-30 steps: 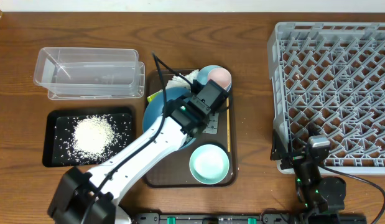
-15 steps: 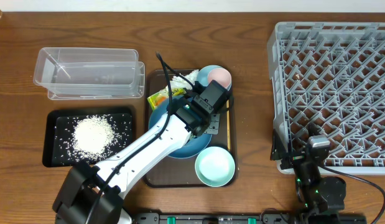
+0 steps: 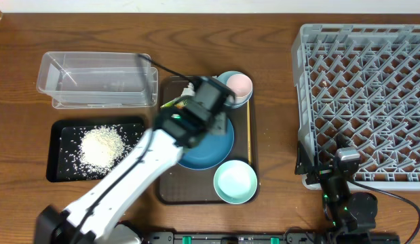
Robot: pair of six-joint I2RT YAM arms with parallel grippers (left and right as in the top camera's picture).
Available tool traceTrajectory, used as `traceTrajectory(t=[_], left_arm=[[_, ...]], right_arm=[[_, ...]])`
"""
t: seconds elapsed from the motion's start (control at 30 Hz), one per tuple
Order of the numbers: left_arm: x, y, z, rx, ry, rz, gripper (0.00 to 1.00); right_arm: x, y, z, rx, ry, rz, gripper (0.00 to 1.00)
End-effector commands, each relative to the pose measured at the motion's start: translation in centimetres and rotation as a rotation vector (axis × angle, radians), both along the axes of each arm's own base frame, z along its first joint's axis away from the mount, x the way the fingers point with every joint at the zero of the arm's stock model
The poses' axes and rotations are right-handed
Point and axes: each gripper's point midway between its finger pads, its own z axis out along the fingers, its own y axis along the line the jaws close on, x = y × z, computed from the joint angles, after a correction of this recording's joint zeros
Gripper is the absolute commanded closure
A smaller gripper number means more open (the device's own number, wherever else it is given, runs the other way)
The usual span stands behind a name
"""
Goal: Sort waste into correct bins and load items into the dishwasher rack
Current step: 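Grasp the crumpled white tissue with the left gripper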
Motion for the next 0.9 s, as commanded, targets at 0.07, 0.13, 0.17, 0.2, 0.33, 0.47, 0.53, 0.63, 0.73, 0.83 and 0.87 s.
traceTrajectory(t=[0.07,0.13,0.17,0.2,0.33,0.47,0.53,0.63,0.73,0.83,0.87], left_arm=[[2.6,2.1,2.4,-0.125,0.001,-0.005,0.23],[3.4,2.1,3.0,-0.152,0.034,-0.073,0.19],[3.7,2.3,3.2,-0.149,0.054,-0.095,0.18],[4.4,2.3,3.3,-0.131,0.075,-0.127,0.17],[7.6,2.6,2.4,0.015,0.05,-0.227,0.14],[10.8,5.2,-1.0,0.201,0.04,-0.131,0.15],[11.6,6.1,-2.6,0.258,0.056,-0.102,0.16],[12.7,6.5,-4.6,0.288,0.069,-0.09,0.23],[13.4,6.5,-6.5,0.303,0.085,-0.109,0.24],[13.6,6.4,-8.4,0.32,0.115,-0.128,0.24],[13.7,6.3,-9.2,0.323,0.127,-0.13,0.24]], right_arm=[[0.0,-0.3,0.0,-0.01,-0.003,-0.013,0.01],[0.0,-0.3,0.0,-0.01,-0.003,-0.013,0.01],[0.0,-0.3,0.0,-0.01,-0.003,-0.014,0.01],[0.0,-0.3,0.0,-0.01,-0.003,-0.013,0.01],[0.0,-0.3,0.0,-0.01,-0.003,-0.013,0.01],[0.0,-0.3,0.0,-0.01,-0.003,-0.014,0.01],[0.0,-0.3,0.0,-0.01,-0.003,-0.013,0.01],[0.0,-0.3,0.0,-0.01,-0.003,-0.014,0.01],[0.0,-0.3,0.0,-0.01,-0.003,-0.014,0.01],[0.0,-0.3,0.0,-0.01,-0.003,-0.013,0.01],[0.0,-0.3,0.0,-0.01,-0.003,-0.013,0.01]])
